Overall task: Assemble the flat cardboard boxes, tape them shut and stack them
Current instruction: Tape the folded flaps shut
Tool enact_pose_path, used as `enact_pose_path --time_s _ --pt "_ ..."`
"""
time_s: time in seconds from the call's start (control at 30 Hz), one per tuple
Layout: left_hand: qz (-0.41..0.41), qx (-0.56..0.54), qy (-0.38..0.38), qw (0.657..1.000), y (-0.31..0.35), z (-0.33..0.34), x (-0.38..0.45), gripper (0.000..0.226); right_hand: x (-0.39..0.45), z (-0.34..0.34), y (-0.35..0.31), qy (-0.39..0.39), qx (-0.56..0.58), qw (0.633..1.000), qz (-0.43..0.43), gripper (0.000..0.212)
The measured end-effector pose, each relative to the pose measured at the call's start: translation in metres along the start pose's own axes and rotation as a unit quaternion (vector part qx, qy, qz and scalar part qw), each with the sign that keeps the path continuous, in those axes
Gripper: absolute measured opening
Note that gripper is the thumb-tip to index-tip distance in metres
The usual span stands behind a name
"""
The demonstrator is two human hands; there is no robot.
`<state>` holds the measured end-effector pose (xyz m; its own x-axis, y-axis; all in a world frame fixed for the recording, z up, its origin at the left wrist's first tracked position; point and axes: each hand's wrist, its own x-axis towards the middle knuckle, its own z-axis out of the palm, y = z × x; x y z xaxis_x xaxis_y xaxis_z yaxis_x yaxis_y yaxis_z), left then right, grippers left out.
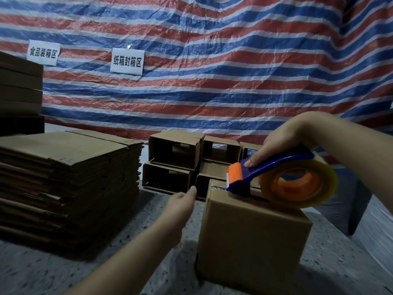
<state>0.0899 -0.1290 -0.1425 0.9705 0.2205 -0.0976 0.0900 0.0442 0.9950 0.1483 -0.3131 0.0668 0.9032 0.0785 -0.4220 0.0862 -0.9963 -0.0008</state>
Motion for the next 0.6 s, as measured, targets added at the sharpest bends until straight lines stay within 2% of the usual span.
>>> enact_pose_path --time_s 0.07,0.13,0.23,0.3,0.47,0.6 --pt "0.081 -0.012 0.026 0.996 0.02 0.004 0.001 0.035 0.0 0.0 0.0 0.0 -0.002 1.0 0.0 0.083" --pt "0.121 0.004 -0.011 0.993 0.037 0.012 0.0 0.039 0.0 -0.001 0.0 0.002 0.004 1.0 -0.001 0.08" --pt "0.093 0.064 -0.08 0.99 0.048 0.026 -0.005 0.049 -0.001 0.0 0.0 0.0 0.018 1.0 0.0 0.076" --pt "0.069 0.067 -0.101 0.99 0.046 0.03 -0.006 0.053 -0.002 0.0 -0.001 -0.001 0.016 1.0 0.0 0.075" --pt "0.023 0.027 -0.119 0.992 0.041 0.028 -0.002 0.057 0.0 0.0 -0.002 0.002 0.013 1.0 0.003 0.078" --pt "0.029 0.051 -0.11 0.992 0.037 0.029 0.003 0.059 -0.001 -0.001 -0.003 0.007 -0.008 1.0 0.012 0.084"
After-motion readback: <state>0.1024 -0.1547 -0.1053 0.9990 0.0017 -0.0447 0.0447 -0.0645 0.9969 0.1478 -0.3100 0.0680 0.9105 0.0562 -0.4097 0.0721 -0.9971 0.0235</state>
